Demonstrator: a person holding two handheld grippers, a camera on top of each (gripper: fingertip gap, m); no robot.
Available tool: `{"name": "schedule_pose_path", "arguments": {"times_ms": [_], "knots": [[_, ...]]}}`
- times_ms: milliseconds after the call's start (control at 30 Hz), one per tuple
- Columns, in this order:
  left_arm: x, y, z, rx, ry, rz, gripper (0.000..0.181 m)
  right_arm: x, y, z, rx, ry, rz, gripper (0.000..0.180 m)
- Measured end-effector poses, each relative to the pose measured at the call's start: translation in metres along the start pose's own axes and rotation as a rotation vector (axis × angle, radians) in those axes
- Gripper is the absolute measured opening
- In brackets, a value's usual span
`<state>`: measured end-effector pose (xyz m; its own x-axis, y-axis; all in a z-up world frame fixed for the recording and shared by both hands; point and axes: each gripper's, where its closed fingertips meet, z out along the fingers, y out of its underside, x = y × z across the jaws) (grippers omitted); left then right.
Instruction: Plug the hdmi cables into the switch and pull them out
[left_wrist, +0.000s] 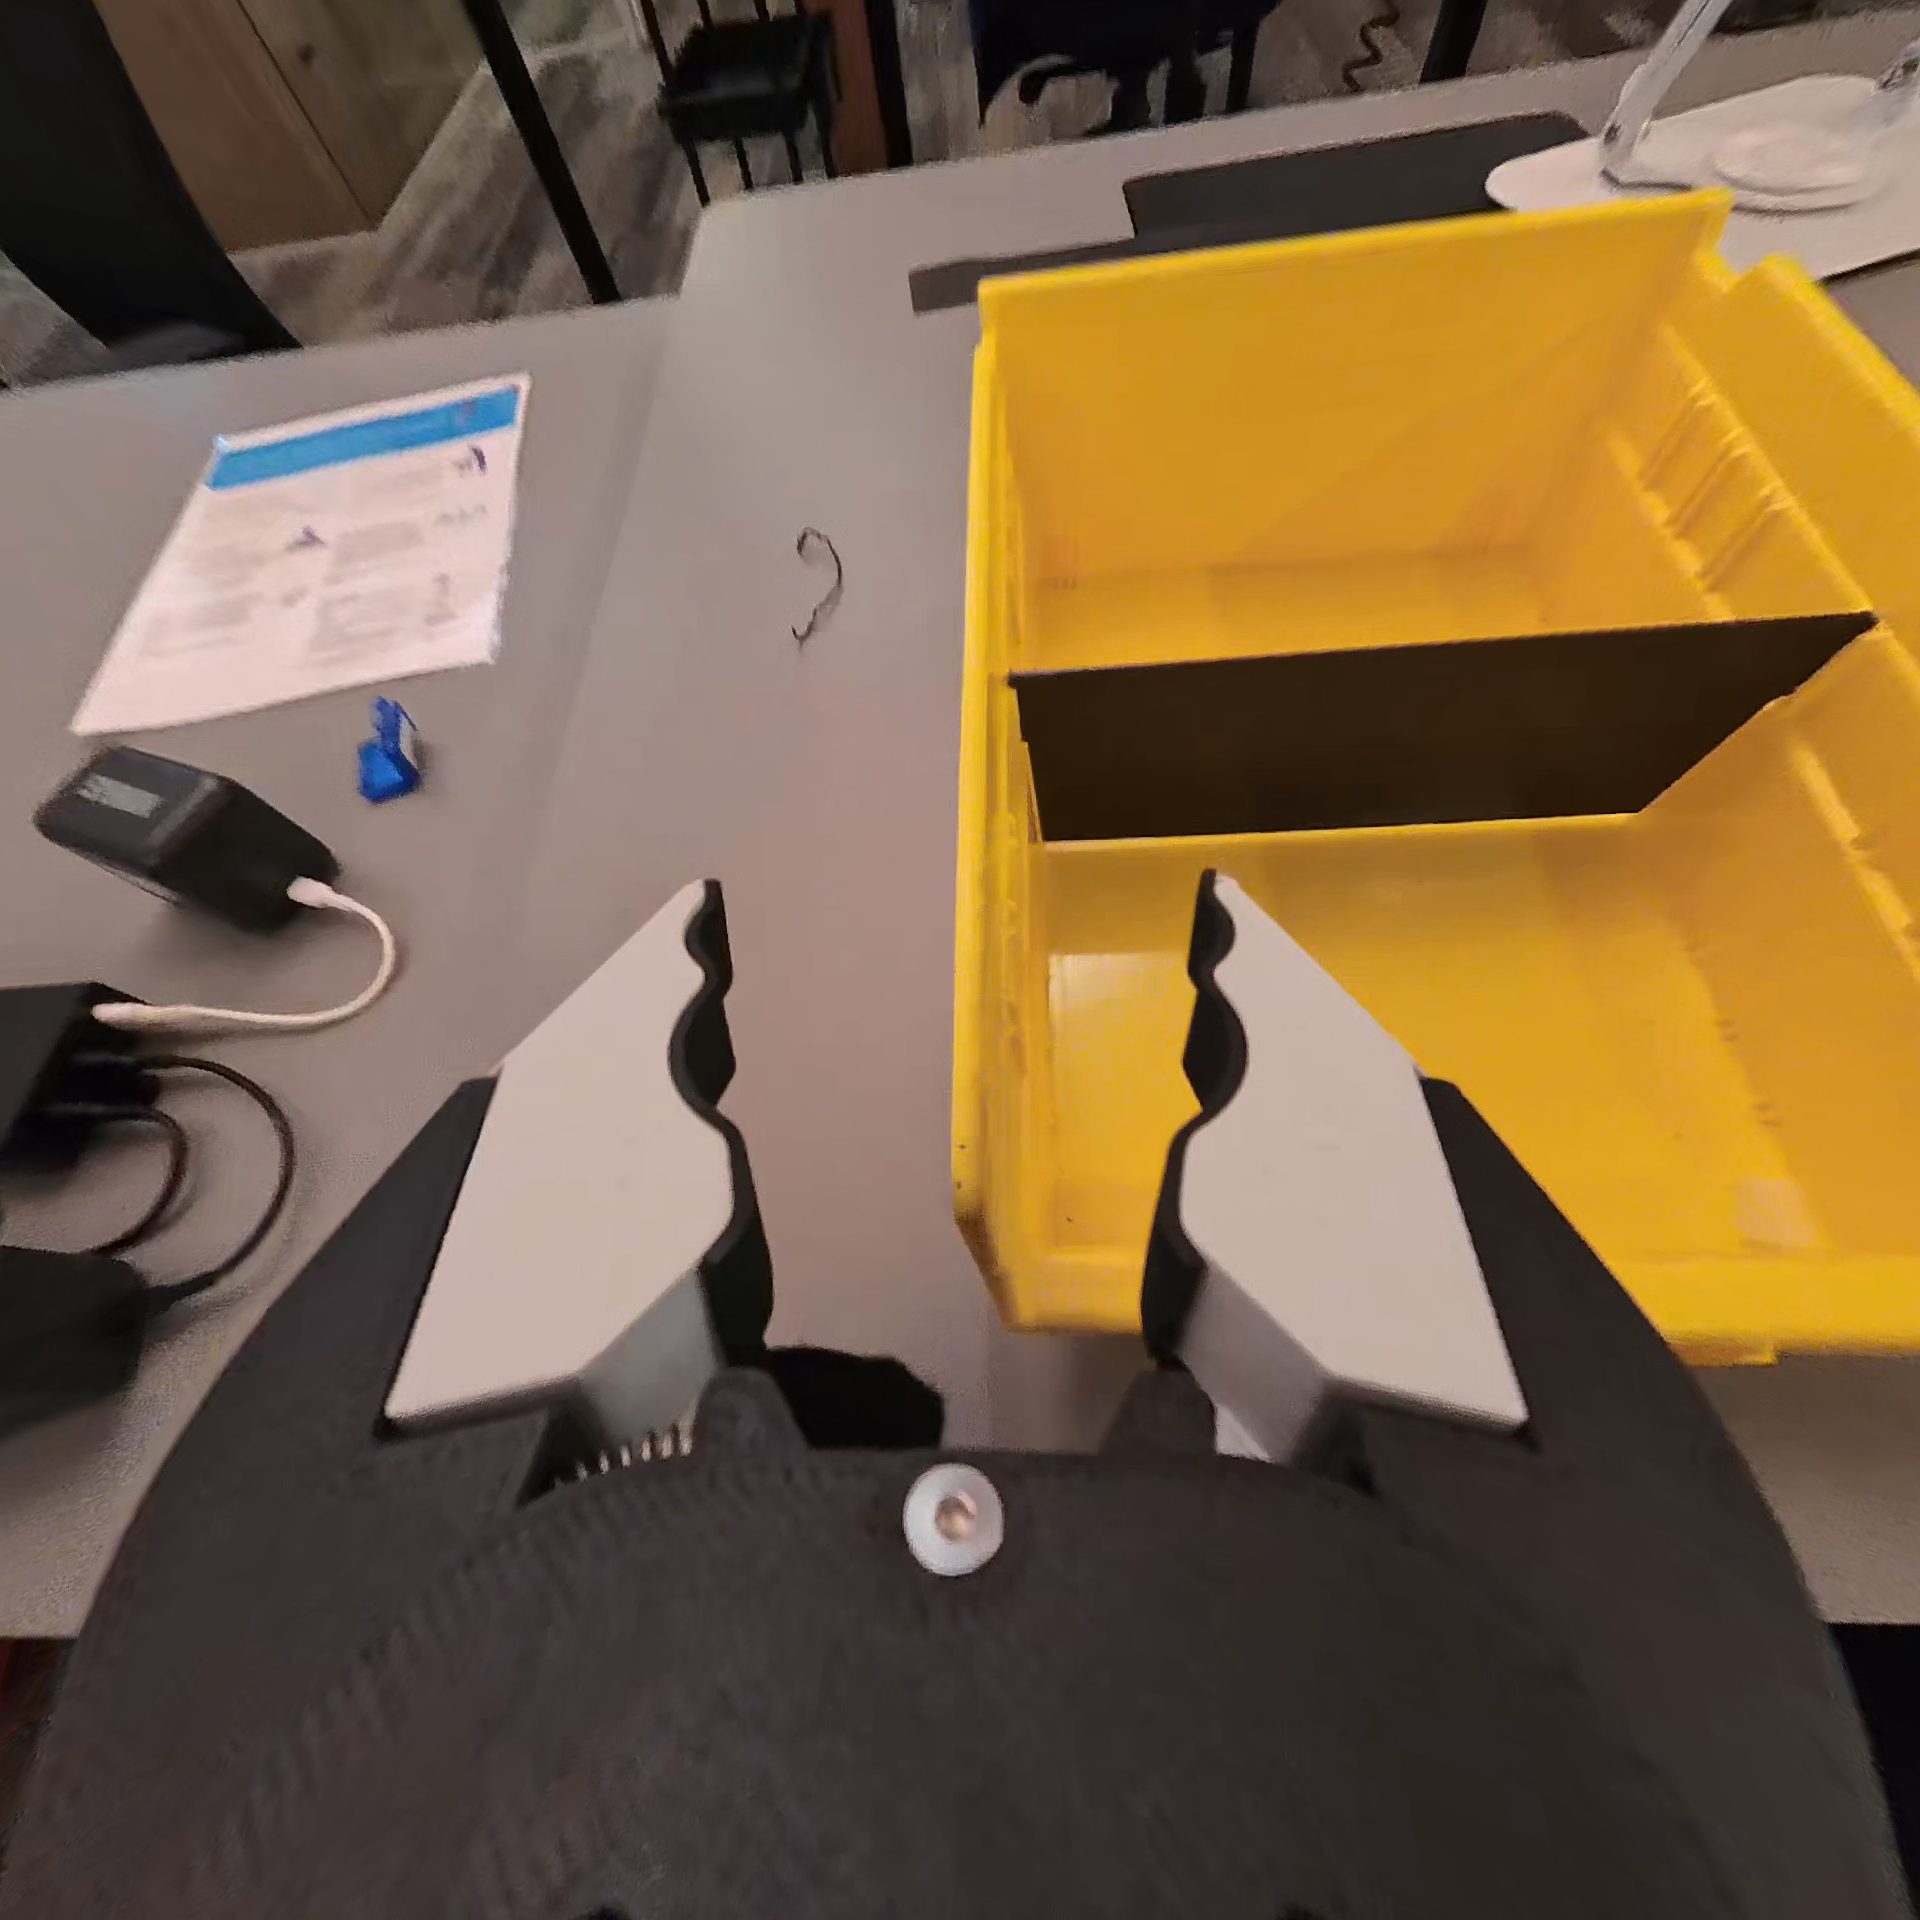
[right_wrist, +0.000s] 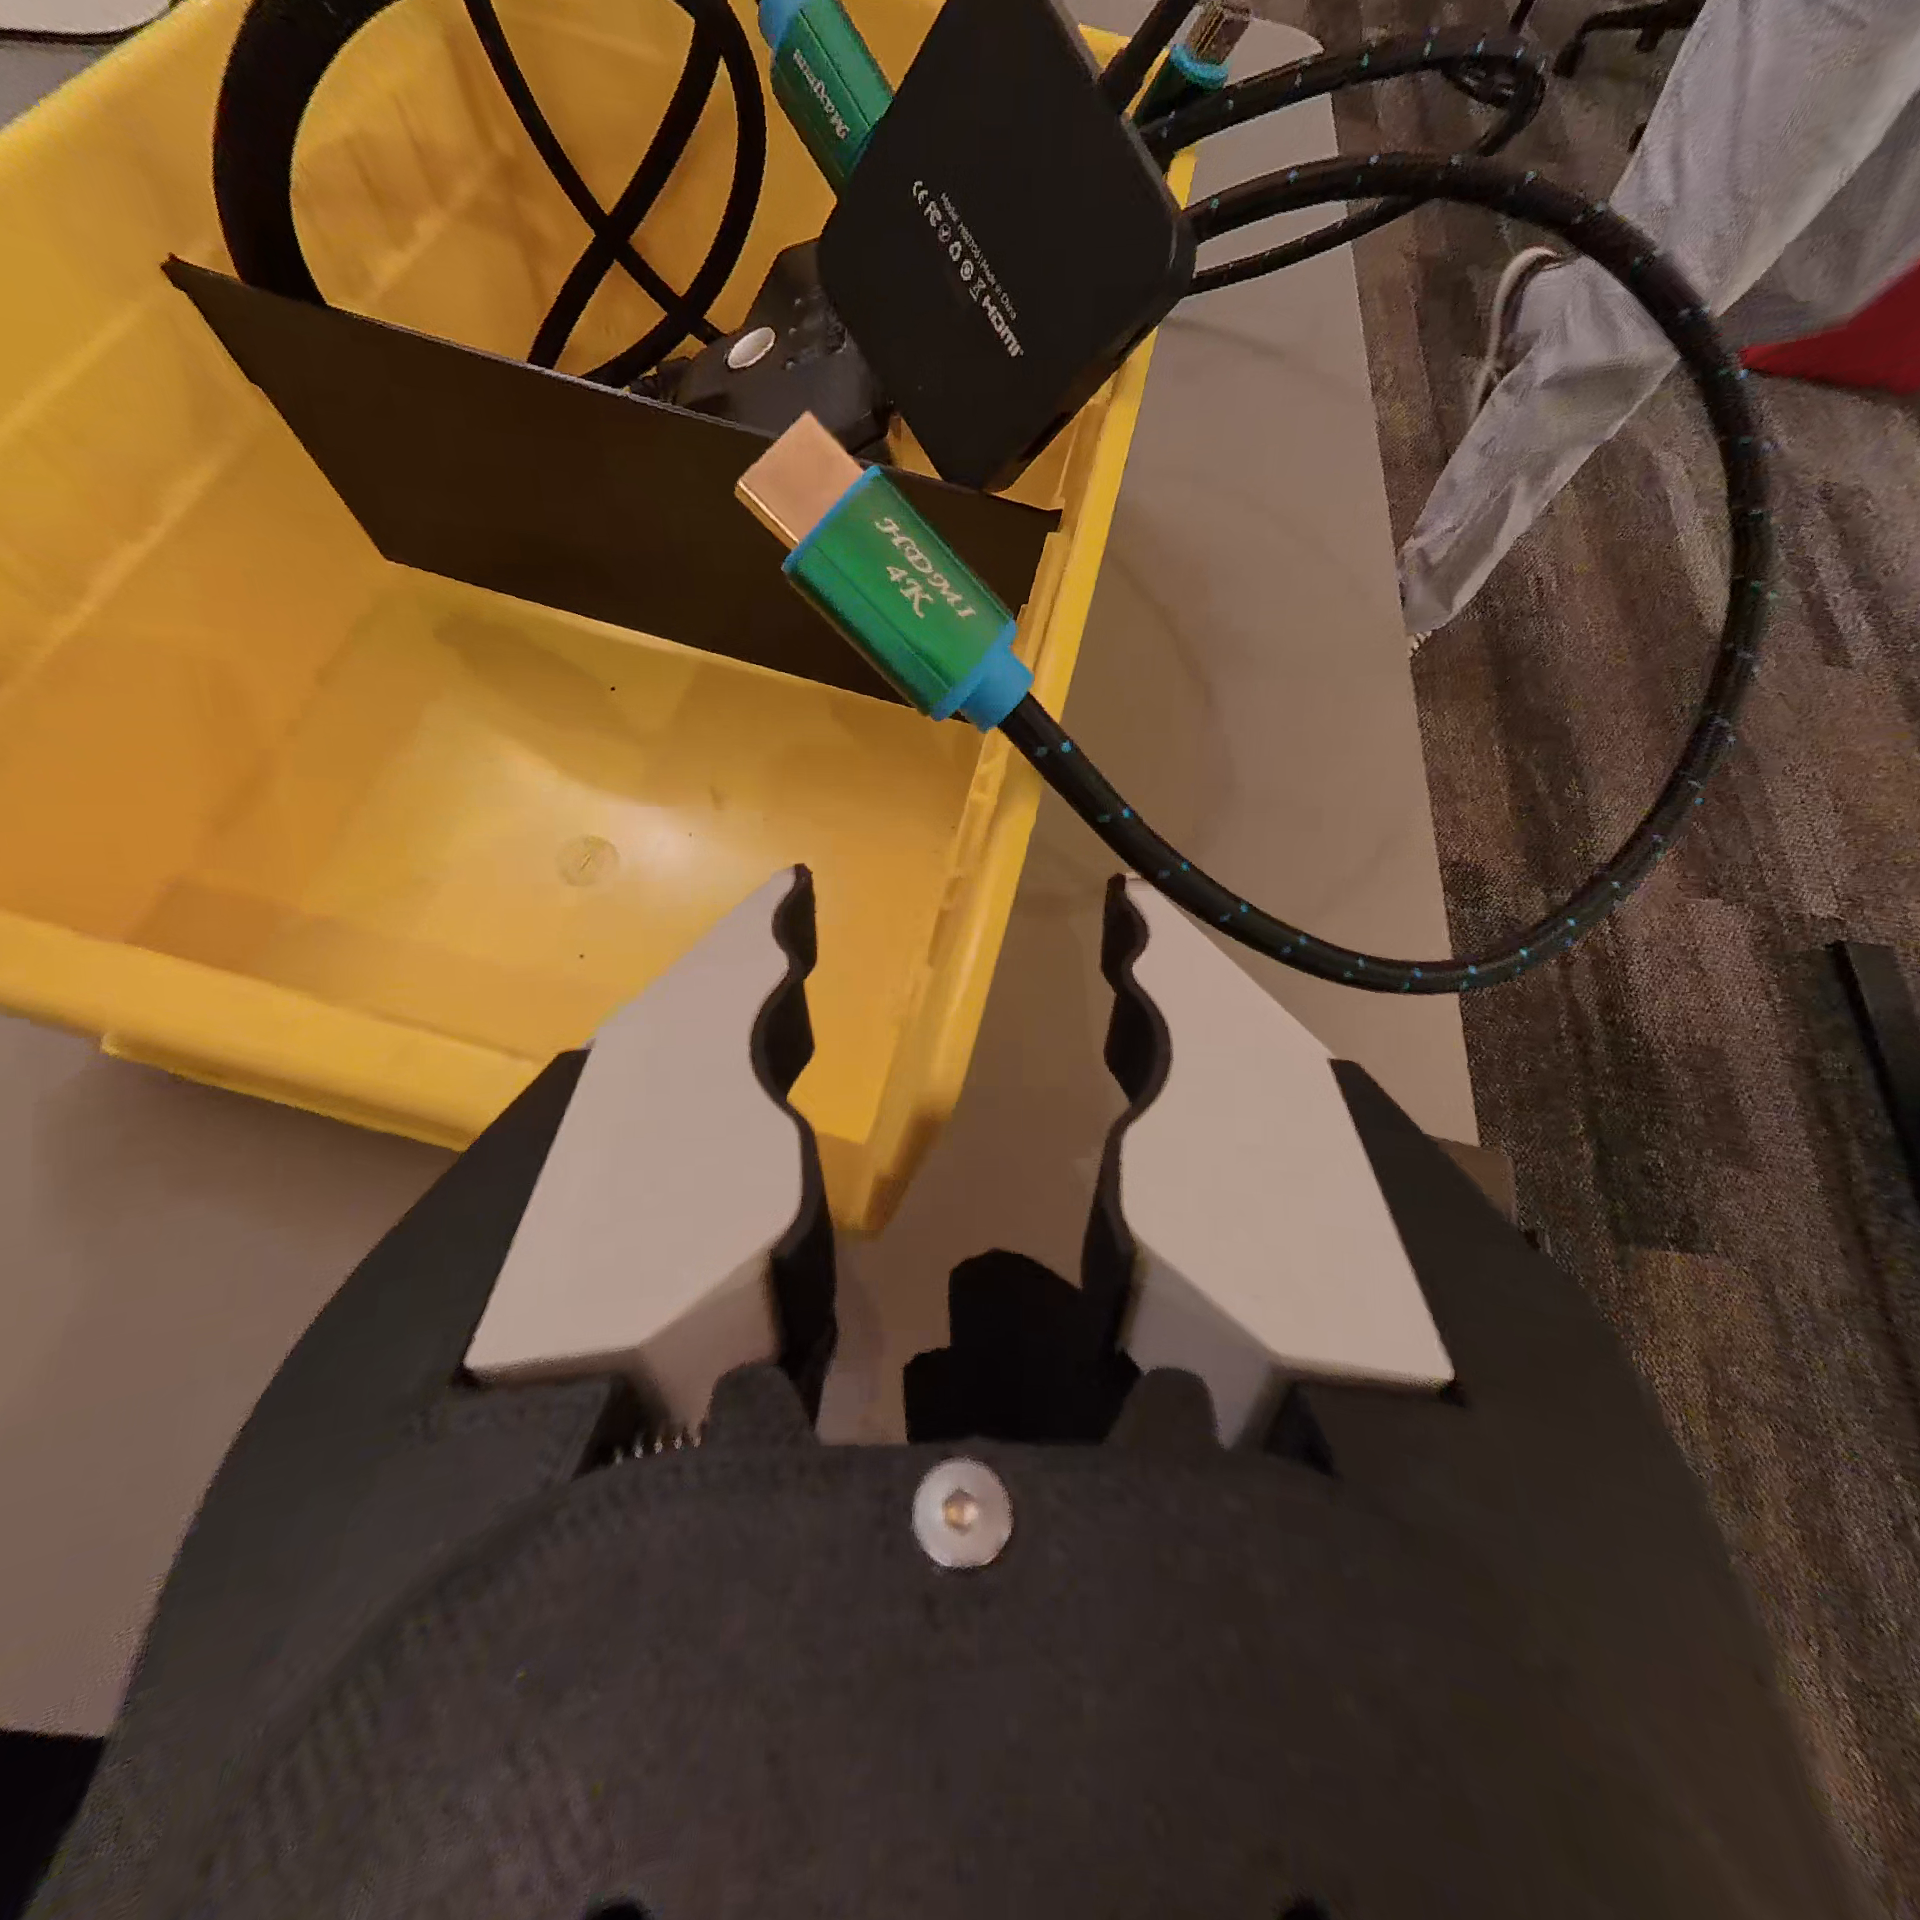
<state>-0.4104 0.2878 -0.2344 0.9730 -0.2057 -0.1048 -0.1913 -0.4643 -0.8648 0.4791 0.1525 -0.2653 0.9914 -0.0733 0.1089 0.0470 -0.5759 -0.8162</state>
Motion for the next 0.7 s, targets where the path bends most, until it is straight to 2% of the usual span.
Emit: {"name": "schedule_pose_path", "arguments": {"times_ms": [167, 300, 367, 467, 533, 700], "knots": [[-0.011, 0.027, 0.021, -0.086, -0.013, -0.006, 0.081, -0.009, -0.005, 0.012, 0.021, -0.051, 0.018, 0.040], [-0.010, 0.032, 0.030, -0.073, 0.049, -0.049, 0.051, -0.012, -0.010, 0.018, 0.023, -0.050, -0.017, 0.031], [-0.006, 0.031, 0.032, -0.060, 0.099, -0.079, 0.039, -0.012, -0.012, 0.020, 0.027, -0.040, -0.025, 0.019], [0.002, 0.030, 0.031, -0.061, 0.120, -0.009, 0.014, -0.015, -0.015, 0.024, 0.030, -0.044, -0.017, 0.017], [0.006, 0.030, 0.031, -0.065, 0.137, 0.002, 0.004, -0.019, -0.017, 0.027, 0.036, -0.055, -0.007, 0.016], [0.009, 0.030, 0.029, -0.054, 0.178, -0.042, 0.002, -0.028, -0.022, 0.031, 0.038, -0.067, -0.017, 0.015]]}}
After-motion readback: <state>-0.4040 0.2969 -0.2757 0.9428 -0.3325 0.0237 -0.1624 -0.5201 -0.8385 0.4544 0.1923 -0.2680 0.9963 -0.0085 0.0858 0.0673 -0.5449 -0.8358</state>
